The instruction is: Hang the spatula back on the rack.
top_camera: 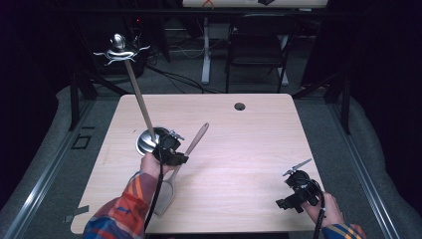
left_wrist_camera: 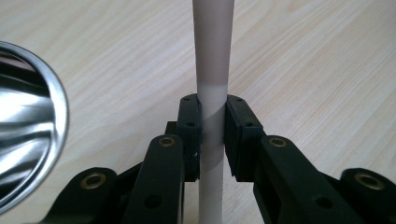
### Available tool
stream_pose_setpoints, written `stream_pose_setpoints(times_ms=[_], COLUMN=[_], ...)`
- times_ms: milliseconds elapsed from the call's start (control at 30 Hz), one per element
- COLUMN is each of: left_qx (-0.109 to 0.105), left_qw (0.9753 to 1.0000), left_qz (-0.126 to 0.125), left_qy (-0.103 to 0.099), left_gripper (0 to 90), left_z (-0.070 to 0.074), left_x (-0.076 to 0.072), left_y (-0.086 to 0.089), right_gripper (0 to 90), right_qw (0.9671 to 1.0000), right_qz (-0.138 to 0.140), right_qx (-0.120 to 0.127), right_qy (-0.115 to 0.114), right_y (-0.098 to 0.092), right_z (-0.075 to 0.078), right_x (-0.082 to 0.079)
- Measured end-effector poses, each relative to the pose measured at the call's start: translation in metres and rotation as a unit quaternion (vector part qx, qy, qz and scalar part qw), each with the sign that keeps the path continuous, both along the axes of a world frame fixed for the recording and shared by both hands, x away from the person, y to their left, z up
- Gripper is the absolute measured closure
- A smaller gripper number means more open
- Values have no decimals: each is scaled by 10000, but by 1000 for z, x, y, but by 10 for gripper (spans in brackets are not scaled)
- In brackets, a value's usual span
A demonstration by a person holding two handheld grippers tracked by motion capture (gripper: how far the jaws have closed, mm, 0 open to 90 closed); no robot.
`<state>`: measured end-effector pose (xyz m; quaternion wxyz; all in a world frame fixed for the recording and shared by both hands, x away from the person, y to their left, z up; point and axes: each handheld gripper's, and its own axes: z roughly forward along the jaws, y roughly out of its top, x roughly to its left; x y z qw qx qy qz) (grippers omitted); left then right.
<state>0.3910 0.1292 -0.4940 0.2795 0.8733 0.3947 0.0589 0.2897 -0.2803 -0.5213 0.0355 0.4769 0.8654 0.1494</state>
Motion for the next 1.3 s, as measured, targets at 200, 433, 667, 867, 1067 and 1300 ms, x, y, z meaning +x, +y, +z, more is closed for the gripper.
stream_pose_setpoints(times_ms=[200, 433, 667, 867, 1067, 1300], left_qx=[-268, -401, -681, -849, -973, -1116], left_qw=[9989, 9964, 9908, 9833, 9746, 9629], left_qz=[51, 19, 97, 270, 403, 703], left_qy=[-389, -741, -1164, -1588, -1975, -2355], left_gripper=[777, 777, 777, 777, 777, 777], left_z=[13, 25, 38, 46, 53, 61], left_x=[-10, -14, -22, -28, -32, -36], left_y=[15, 25, 34, 49, 66, 84], right_gripper=[171, 167, 166, 164, 162, 158], right_qw=[10000, 10000, 10000, 10000, 10000, 9998], right_qz=[22, 10, 18, 17, 2, 62], right_qx=[-39, -97, -39, -75, -86, -202], right_qy=[-8, -7, 2, 12, -41, -64], right_y=[1, 0, 0, 0, 1, 0], right_z=[0, 0, 0, -1, 0, 0], right_x=[0, 0, 0, 0, 0, 0])
